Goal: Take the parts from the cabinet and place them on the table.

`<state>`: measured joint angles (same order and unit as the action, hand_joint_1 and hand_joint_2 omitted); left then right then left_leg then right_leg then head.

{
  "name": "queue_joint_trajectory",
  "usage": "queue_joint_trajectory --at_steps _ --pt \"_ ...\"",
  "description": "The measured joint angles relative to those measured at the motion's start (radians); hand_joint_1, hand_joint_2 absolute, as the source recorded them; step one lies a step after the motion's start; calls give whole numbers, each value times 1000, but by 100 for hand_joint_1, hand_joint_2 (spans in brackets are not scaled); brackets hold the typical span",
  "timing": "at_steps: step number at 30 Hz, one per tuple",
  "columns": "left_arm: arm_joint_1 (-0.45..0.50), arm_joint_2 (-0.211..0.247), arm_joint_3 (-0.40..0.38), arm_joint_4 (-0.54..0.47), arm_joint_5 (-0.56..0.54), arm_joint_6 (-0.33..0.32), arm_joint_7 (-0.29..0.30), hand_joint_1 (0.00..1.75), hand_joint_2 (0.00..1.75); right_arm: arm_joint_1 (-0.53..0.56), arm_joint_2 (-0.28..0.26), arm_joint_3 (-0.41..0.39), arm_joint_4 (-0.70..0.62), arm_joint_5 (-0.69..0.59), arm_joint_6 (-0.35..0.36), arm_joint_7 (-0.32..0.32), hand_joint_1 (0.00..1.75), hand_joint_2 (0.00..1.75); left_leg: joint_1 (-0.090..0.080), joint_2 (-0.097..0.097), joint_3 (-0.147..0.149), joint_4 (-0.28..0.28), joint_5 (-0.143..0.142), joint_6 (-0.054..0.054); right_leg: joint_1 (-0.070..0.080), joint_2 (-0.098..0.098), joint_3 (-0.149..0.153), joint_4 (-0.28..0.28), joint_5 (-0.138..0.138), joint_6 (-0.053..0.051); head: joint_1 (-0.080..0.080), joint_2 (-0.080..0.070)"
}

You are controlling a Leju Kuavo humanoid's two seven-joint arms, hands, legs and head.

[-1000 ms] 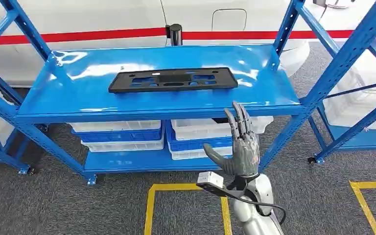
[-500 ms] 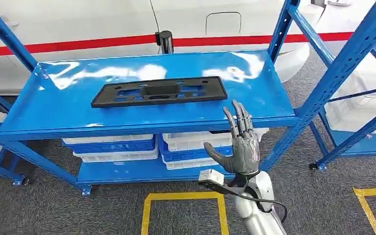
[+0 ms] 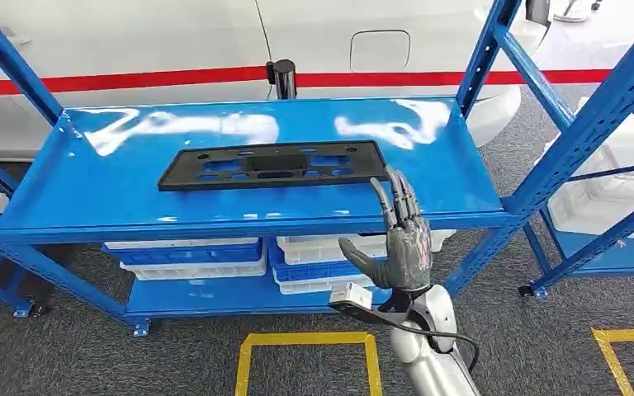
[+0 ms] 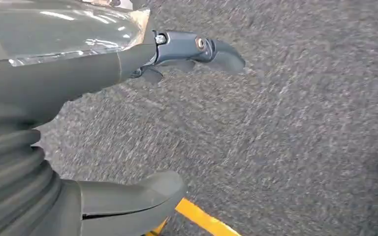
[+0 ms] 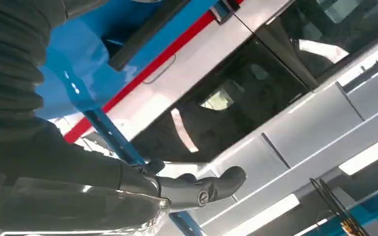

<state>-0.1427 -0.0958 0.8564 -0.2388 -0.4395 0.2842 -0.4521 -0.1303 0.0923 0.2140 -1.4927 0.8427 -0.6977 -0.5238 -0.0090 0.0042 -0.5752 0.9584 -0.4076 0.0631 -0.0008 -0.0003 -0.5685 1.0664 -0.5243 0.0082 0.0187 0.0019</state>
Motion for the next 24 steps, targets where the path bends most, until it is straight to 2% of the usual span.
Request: queue_joint_trajectory --at_steps 2,3,4,5,6,7,8,9,10,12,13,14,15,17,18,19,20,21,22,23,24 --pt "-2 -2 0 0 -2 0 1 0 175 3 -2 0 3 -1 0 0 0 175 1 -1 0 0 -3 -1 -8 0 -94 164 -56 -1 0 0" --pt "-2 -4 0 1 -2 0 1 0 175 6 -3 -1 5 -1 0 0 0 175 1 -2 0 1 -5 -2 -12 0 -130 220 -66 6 0 0" --pt "-1 -6 0 2 -2 0 3 0 175 9 -4 -1 6 0 0 0 0 175 3 -4 1 1 -7 -5 -16 0 -144 231 -59 17 0 0" --pt "0 -7 0 2 -3 0 3 0 175 10 -4 -1 6 2 0 1 0 175 6 -6 3 2 -10 -10 -22 0 -133 194 -34 32 1 0" --pt "-1 -8 0 2 -3 0 4 0 175 10 -4 -1 6 5 0 2 0 175 11 -8 5 8 -15 -17 -27 -1 -99 112 8 50 0 0" --pt "-1 -9 -1 2 -4 0 4 0 175 10 -4 -1 6 8 0 3 0 175 16 -9 6 18 -23 -26 -34 -1 -51 9 51 66 1 0" --pt "-1 -8 -1 2 -5 -1 4 0 175 9 -4 -2 6 11 0 3 0 175 17 -9 3 33 -34 -38 -39 -7 -24 -57 70 70 1 0" --pt "-1 -6 -1 2 -6 -2 4 0 175 11 -3 -1 5 13 0 4 0 175 11 -12 -3 43 -45 -47 -30 -2 -14 -54 68 57 2 0" --pt "-1 -6 -3 2 -9 -2 4 0 175 12 -4 -3 3 13 0 5 0 175 12 -12 -1 43 -47 -51 -28 0 -18 -47 66 39 -2 0" --pt "-1 -7 -10 2 -11 -3 4 0 175 12 -5 -4 3 14 0 6 0 175 16 -9 2 40 -48 -57 -22 1 -20 -47 63 21 -1 0" --pt "-3 -7 -12 1 -12 -3 4 0 175 12 -5 -5 2 14 0 6 0 175 20 -8 1 43 -54 -63 -33 3 -15 -50 65 10 -1 0" --pt "-3 -8 -14 2 -13 -3 4 0 175 12 -5 -5 0 14 0 6 0 175 22 -8 -8 64 -66 -68 -33 3 -10 -51 63 7 -1 0" --pt "-3 -8 -15 2 -13 -3 4 0 175 12 -5 -5 -1 14 0 6 0 175 23 -7 -27 109 -93 -72 -32 3 -6 -51 60 -3 -7 0" --pt "-3 -6 -16 2 -15 -3 4 0 175 14 -5 -5 -1 17 0 6 0 175 24 -7 -114 274 -165 -81 -29 3 -4 -51 56 -8 -7 0" --pt "-3 -6 -16 2 -14 -3 6 0 175 18 -5 -5 -1 17 0 6 0 175 24 -7 -156 341 -183 -82 -27 3 -3 -51 54 -10 -7 0" --pt "-1 -7 -16 2 -13 -3 9 0 175 21 -5 -5 -1 17 0 6 0 175 24 -7 -177 363 -175 -81 -26 3 -2 -50 53 -12 -7 0" --pt "-1 -7 -16 2 -12 -3 9 0 175 23 -5 -4 -1 18 0 6 0 175 24 -7 -172 334 -144 -77 -25 3 1 -50 50 -12 -7 0" --pt "-1 -6 -16 2 -12 -3 9 0 175 24 -5 -3 -1 18 0 6 0 175 24 -7 -145 270 -98 -72 -24 4 6 -51 48 -12 -7 0" --pt "-1 -6 -16 2 -11 -3 9 0 175 23 -5 -2 -2 18 0 7 0 175 23 -7 -101 175 -46 -65 -23 6 13 -51 43 -9 -7 0" --pt "-1 -5 -16 2 -10 -3 7 0 175 22 -5 -1 -3 18 0 9 0 175 21 -7 -60 91 -8 -55 -23 7 18 -51 40 -7 -6 0" --pt "-2 -3 -16 2 -10 -3 6 0 175 20 -5 0 -3 18 0 10 0 175 16 -6 -43 62 -27 -50 -16 7 19 -52 35 -1 -6 0"
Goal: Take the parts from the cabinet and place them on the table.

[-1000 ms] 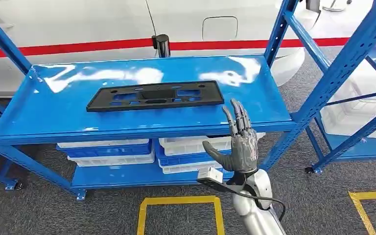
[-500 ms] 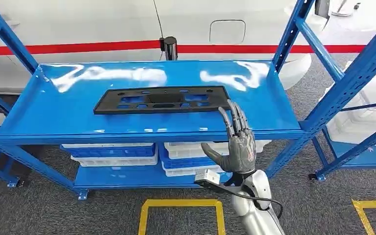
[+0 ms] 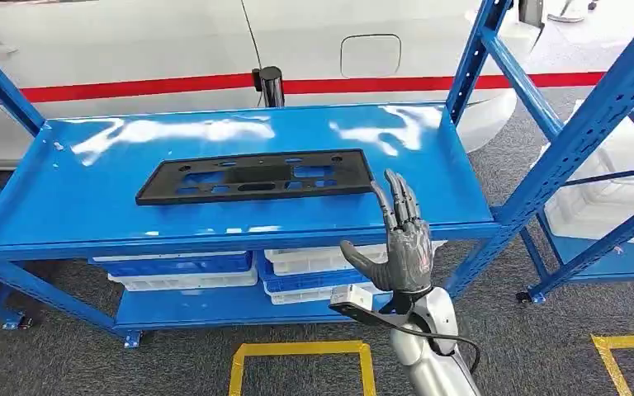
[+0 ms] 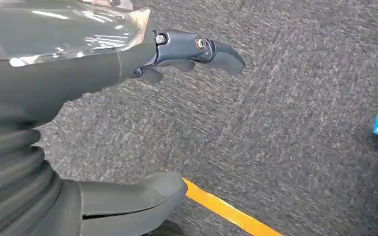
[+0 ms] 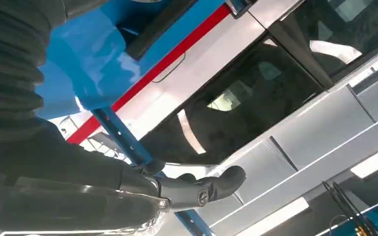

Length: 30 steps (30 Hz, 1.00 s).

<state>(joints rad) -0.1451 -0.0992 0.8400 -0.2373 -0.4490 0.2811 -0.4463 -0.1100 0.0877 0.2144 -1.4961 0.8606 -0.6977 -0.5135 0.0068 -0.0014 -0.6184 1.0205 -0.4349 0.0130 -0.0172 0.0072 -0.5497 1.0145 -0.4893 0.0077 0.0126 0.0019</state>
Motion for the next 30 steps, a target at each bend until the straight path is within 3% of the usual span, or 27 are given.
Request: queue_joint_trajectory --at_steps 3,4,5,6,8,9,10,11,12,14,15,17,19,20,21,22,24,25,26,27,29,30 --pt "0 0 0 0 2 0 -4 0 175 -3 0 3 0 -2 0 5 0 175 -11 -2 -1 -3 -9 11 -6 0 1 -6 -7 16 0 0" --pt "1 0 0 0 2 0 -5 0 175 -5 0 5 0 -3 0 5 0 175 -12 -3 11 -14 -7 19 -2 0 8 -13 -7 25 0 0" --pt "2 -2 0 0 2 0 -5 0 175 -6 -1 6 -2 -4 0 8 0 175 0 0 32 -33 2 25 0 -2 2 2 -13 27 2 0" --pt "2 -3 0 0 2 0 -6 0 175 -9 -2 7 -2 -5 0 8 0 175 -2 -1 40 -40 2 31 3 -2 -12 41 -29 23 3 0" --pt "1 -3 0 0 2 -2 -6 0 175 -10 -3 8 -2 -5 0 8 0 175 -5 1 49 -39 -5 40 2 -2 -105 201 -86 11 4 0" --pt "1 -3 0 0 2 -2 -6 0 175 -7 -5 8 -2 -5 0 8 0 175 -6 -1 52 -39 -10 41 1 -2 -160 285 -108 11 5 0" --pt "2 -3 0 0 2 -2 -6 0 175 -6 -7 8 -2 -5 0 9 0 175 -6 -2 55 -39 -14 41 2 -2 -189 321 -109 16 4 0" --pt "3 -4 0 0 2 -2 -6 0 175 -6 -8 8 -2 -5 0 10 0 175 -6 -5 63 -39 -21 40 2 -2 -198 308 -88 26 4 0" --pt "3 -4 0 0 2 -2 -6 0 175 -6 -10 8 -2 -5 0 10 0 175 -6 -8 73 -38 -28 37 1 -2 -176 246 -47 39 5 0" --pt "3 -5 0 0 6 -2 -5 0 175 -7 -10 10 -2 -6 0 10 0 175 -6 -10 98 -38 -46 31 1 -5 -94 54 49 56 5 0" --pt "4 -5 0 0 8 -2 -5 0 175 -9 -11 12 0 -8 0 10 0 175 -13 -10 100 -35 -57 24 2 -10 -71 -4 73 49 6 0" --pt "3 -5 0 0 9 0 -5 0 175 -11 -11 16 0 -11 0 10 0 175 -16 -11 104 -32 -70 15 0 -7 -62 -5 67 25 3 0" --pt "3 -5 1 0 9 0 -5 0 175 -13 -12 16 1 -15 0 10 0 175 -11 -8 108 -34 -78 3 5 -6 -61 -6 60 12 3 0" --pt "2 -1 1 -1 10 1 -5 0 175 -16 -11 18 1 -16 0 10 0 175 -7 -8 106 -28 -89 -2 -10 -3 -50 -12 59 5 4 0" --pt "2 -5 1 -1 10 1 -6 0 175 -19 -12 19 1 -16 0 9 0 175 -7 -6 98 2 -102 -9 -10 -4 -42 -13 53 -4 2 0" --pt "2 -5 1 -1 9 1 -6 0 175 -23 -12 21 1 -16 0 9 0 175 -3 -6 63 72 -132 -16 -10 -5 -35 -13 47 -12 0 0" --pt "4 -4 1 -1 10 1 -6 0 175 -24 -12 25 3 -15 0 9 0 175 6 -4 -44 244 -191 -30 -9 -5 -25 -12 36 -17 0 0" --pt "5 -4 2 0 10 2 -6 0 175 -23 -12 25 4 -15 0 9 0 175 7 -3 -80 289 -195 -32 -9 -5 -21 -12 32 -16 -1 0" --pt "8 -4 2 0 11 2 -6 0 175 -23 -12 27 6 -18 0 9 0 175 10 -2 -103 295 -172 -34 -9 -4 -14 -12 26 -14 0 0" --pt "8 -3 2 0 11 2 -6 0 175 -23 -12 27 8 -19 0 7 0 175 12 -2 -97 251 -124 -34 -11 -2 -5 -12 19 -12 -1 0" --pt "8 -3 2 0 11 2 -6 0 175 -24 -12 30 9 -21 0 6 0 175 14 -1 -29 68 1 -30 -13 -1 20 -13 3 -3 0 0" --pt "8 -2 3 0 11 3 -6 0 175 -25 -12 31 9 -21 0 5 0 175 13 0 1 0 26 -26 -13 -1 26 -14 -4 3 0 0"
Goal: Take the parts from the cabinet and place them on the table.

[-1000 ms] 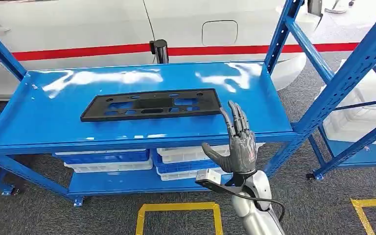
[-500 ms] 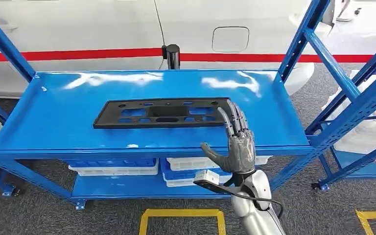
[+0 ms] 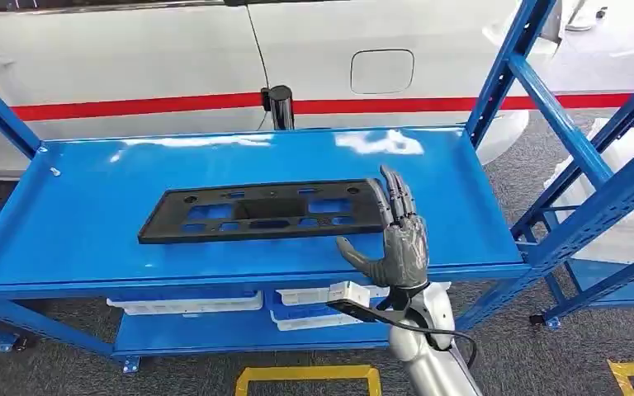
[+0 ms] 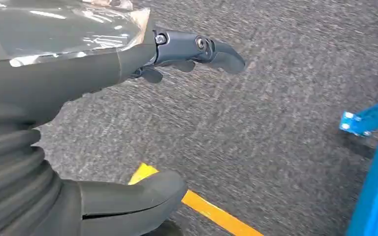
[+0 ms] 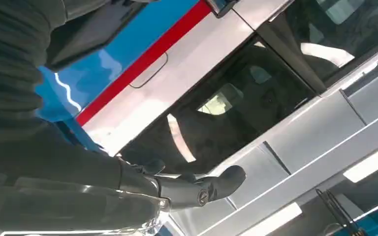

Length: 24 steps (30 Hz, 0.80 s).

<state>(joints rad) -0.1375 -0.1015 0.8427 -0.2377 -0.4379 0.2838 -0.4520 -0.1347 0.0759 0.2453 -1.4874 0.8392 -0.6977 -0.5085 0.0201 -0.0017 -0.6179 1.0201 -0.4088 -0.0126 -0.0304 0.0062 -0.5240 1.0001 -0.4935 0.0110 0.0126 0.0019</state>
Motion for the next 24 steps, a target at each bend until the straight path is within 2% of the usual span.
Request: queue_joint_trajectory --at_steps 1,2,4,5,6,7,8,9,10,11,12,13,14,15,16,17,18,20,24 --pt "-1 0 0 0 0 0 0 0 175 -3 0 0 0 0 0 -2 0 175 -9 -1 12 -9 -18 3 12 1 5 1 -5 9 0 0" --pt "-2 0 0 0 -1 1 -2 0 175 -6 0 2 2 0 0 -2 0 175 -11 -2 13 -7 -22 12 8 1 1 0 -6 13 -1 0" --pt "0 0 0 0 0 2 -2 0 175 -8 0 5 3 0 0 -3 0 175 -18 -3 11 -7 -25 26 8 0 3 -9 -6 23 0 0" --pt "0 0 0 0 0 2 -2 0 175 -9 0 6 3 0 0 -4 0 175 -14 -3 21 -22 -19 37 13 0 5 -8 -13 32 -1 0" --pt "0 -2 0 0 1 2 -2 0 175 -11 0 6 3 0 0 -4 0 175 -13 -2 29 -30 -18 43 9 -3 -6 15 -24 32 1 0" --pt "-1 -2 0 0 1 1 -2 0 175 -14 0 6 4 0 0 -4 0 175 -13 -1 32 -32 -21 53 11 -3 -37 73 -47 26 2 0" --pt "-1 0 0 0 2 0 -2 0 175 -15 0 6 6 1 0 -4 0 175 -15 -1 32 -31 -23 57 11 -3 -80 148 -73 20 3 0" --pt "-1 0 0 0 2 -3 -2 0 175 -12 0 7 8 2 0 -4 0 175 -17 -1 34 -31 -26 62 11 -3 -139 245 -102 17 3 0" --pt "-1 0 0 0 2 -4 -2 0 175 -11 -2 7 10 2 0 -4 0 175 -19 -2 34 -31 -28 64 11 -3 -176 300 -112 19 2 0" --pt "0 -1 0 0 2 -9 -1 0 175 -10 -3 7 13 2 0 -4 0 175 -21 -4 37 -31 -30 66 12 -3 -199 323 -107 25 3 0" --pt "0 -2 1 1 5 -12 -1 0 175 -9 -5 7 15 4 0 -4 0 175 -23 -7 42 -31 -34 66 12 -3 -192 287 -77 35 3 0" --pt "0 -3 1 1 5 -14 -1 0 175 -10 -5 7 15 7 0 -5 0 175 -24 -9 48 -30 -38 64 14 -3 -163 212 -35 44 3 0" --pt "0 -3 1 1 5 -16 -2 0 175 -10 -5 7 14 15 0 -6 0 175 -25 -10 57 -30 -43 62 14 -4 -115 105 16 50 3 0" --pt "0 -3 1 1 5 -18 -3 0 175 -10 -5 7 14 20 0 -9 0 175 -26 -11 62 -30 -48 58 15 -6 -78 21 50 48 3 0" --pt "-1 -3 1 1 4 -18 -5 0 175 -9 -5 7 13 23 0 -11 0 175 -36 -12 65 -24 -56 52 18 -6 -67 4 54 34 2 0" --pt "-1 -3 1 1 4 -18 -6 0 175 -8 -4 7 8 24 0 -13 0 175 -33 -12 63 -26 -57 49 18 -4 -68 -1 57 24 3 0" --pt "-1 -3 1 1 2 -18 -8 0 175 -5 -5 7 -2 25 0 -13 0 175 -35 -12 62 -23 -58 55 13 -4 -66 -1 60 21 1 0" --pt "0 -3 1 1 0 -18 -9 0 175 2 -8 10 -27 32 0 -11 0 175 -29 -11 62 -23 -58 54 20 -3 -66 -1 59 20 2 0" --pt "0 -6 1 2 0 -18 -18 0 175 36 -26 42 -103 58 0 0 0 175 -28 -11 66 -30 -59 52 21 -2 -66 -2 56 14 2 0"
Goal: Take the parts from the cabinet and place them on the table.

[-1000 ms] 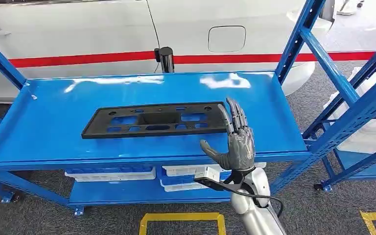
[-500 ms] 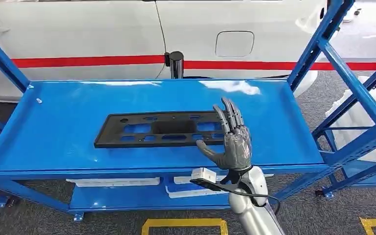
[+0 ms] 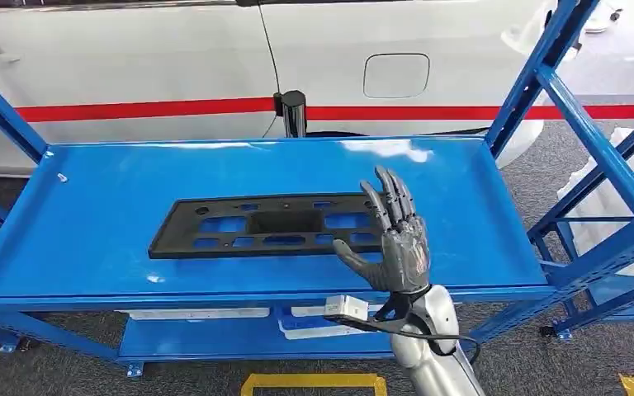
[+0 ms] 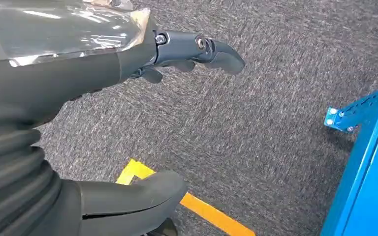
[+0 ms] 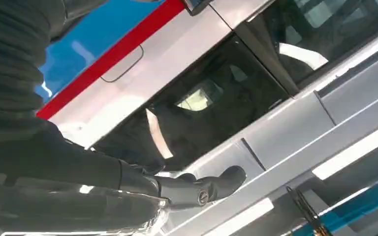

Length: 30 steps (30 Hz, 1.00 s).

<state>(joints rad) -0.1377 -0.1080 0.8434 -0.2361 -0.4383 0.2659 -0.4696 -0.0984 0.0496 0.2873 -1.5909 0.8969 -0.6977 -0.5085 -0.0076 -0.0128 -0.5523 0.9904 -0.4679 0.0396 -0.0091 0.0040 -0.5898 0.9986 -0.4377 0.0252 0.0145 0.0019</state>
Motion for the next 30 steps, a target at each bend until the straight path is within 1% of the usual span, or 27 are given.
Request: queue_joint_trajectory --at_steps 2,4,9,12,17,20,22,27,30 --pt "0 -2 0 0 -2 0 -1 0 175 28 -16 31 -52 26 0 21 0 175 0 0 1 -2 0 -1 0 0 0 0 -1 -1 0 0" --pt "0 -3 0 0 -3 0 -2 0 175 45 -28 58 -87 37 0 32 0 175 1 1 1 -3 0 -7 1 0 0 0 -1 -2 0 0" --pt "0 -8 0 0 -8 0 -1 0 175 74 -56 105 -141 70 0 45 0 175 1 3 1 -3 0 -8 2 0 1 0 -1 -3 0 0" --pt "0 -10 0 0 -10 1 0 0 175 89 -87 154 -169 76 5 69 0 175 -1 3 2 -3 0 -8 0 0 1 0 -1 -3 0 0" --pt "-1 -12 -1 0 -14 1 0 0 175 81 -135 258 -183 92 91 124 0 175 -4 3 2 -2 0 -8 -1 0 1 0 -1 -3 0 0" --pt "-4 -14 -1 0 -21 1 2 0 175 56 -150 309 -180 97 119 144 0 175 -6 3 3 -2 0 -8 -2 0 1 0 -1 -3 0 0" --pt "-5 -16 -2 0 -21 1 4 0 175 44 -154 325 -177 103 132 153 0 175 -7 3 3 -2 0 -7 -2 0 1 0 -1 -3 0 0" --pt "-15 -21 -7 0 -40 0 23 0 175 -21 -152 359 -143 143 210 226 0 175 -7 3 3 -2 0 -7 -4 0 1 0 -1 -3 0 0" --pt "-24 -26 -13 0 -44 0 28 0 175 -60 -143 369 -109 152 224 240 0 175 -7 3 3 -2 0 -7 -4 0 2 0 -1 -3 0 0"
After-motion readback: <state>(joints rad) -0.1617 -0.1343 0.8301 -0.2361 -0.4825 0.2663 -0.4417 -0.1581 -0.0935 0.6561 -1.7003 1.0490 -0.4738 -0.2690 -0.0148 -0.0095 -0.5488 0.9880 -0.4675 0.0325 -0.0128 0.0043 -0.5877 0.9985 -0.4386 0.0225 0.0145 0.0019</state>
